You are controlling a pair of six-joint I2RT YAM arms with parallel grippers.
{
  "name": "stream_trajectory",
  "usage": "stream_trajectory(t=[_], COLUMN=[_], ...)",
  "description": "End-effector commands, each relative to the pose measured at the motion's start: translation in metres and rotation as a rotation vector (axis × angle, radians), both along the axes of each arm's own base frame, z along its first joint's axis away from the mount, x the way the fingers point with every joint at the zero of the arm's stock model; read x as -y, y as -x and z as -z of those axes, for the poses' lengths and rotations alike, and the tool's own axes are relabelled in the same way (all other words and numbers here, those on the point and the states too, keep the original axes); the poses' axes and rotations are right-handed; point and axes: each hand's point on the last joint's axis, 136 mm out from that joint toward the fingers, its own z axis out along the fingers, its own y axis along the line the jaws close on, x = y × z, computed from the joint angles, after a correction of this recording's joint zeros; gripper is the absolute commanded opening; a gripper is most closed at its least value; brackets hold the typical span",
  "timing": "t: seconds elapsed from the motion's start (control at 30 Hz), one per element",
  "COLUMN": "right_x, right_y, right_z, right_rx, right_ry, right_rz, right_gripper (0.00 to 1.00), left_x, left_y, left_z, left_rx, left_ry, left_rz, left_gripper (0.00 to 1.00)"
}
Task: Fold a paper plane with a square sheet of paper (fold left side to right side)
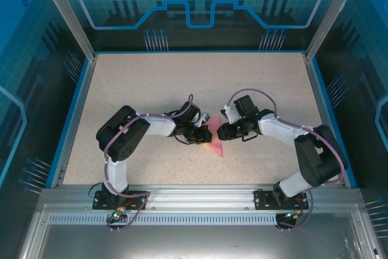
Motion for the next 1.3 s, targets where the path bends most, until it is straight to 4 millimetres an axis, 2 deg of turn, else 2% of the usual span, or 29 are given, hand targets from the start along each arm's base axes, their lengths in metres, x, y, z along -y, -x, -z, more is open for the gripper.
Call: stream_trajectory(t=[0.0, 0.13, 0.3, 0.7, 1.27], right_x=[-0.008, -0.025, -0.039, -0.023, -0.009], right_y=[0.036, 0.054, 0.056, 0.063, 0.073], right_z=[-0.003, 0.0, 0.007, 0.037, 0.053], right_rx=[-0.134, -0.215, -0.252, -0.301, -0.337], right_ry=[-0.099, -0.176, -0.178, -0.027, 0.049], right_rz=[-0.037, -0.07, -0.098, -0.072, -0.037], right_gripper=[0.27, 0.24, 0.23, 0.23, 0.23], left_x=[-0.026, -0.026, -0.026, -0.027, -0.029], left_y=[0.021, 0.021, 0.02, 0.02, 0.021], left_z=[0.039, 0.039, 0.039, 0.039, 0.041], left_rx=[-0.071, -0.071, -0.07, -0.07, -0.07], left_ry=[-0.142, -0.144, -0.145, -0.153, -0.165], left_rz=[-0.011, -0.012, -0.014, -0.013, -0.013], left_gripper=[0.09, 0.09, 0.09, 0.09, 0.09])
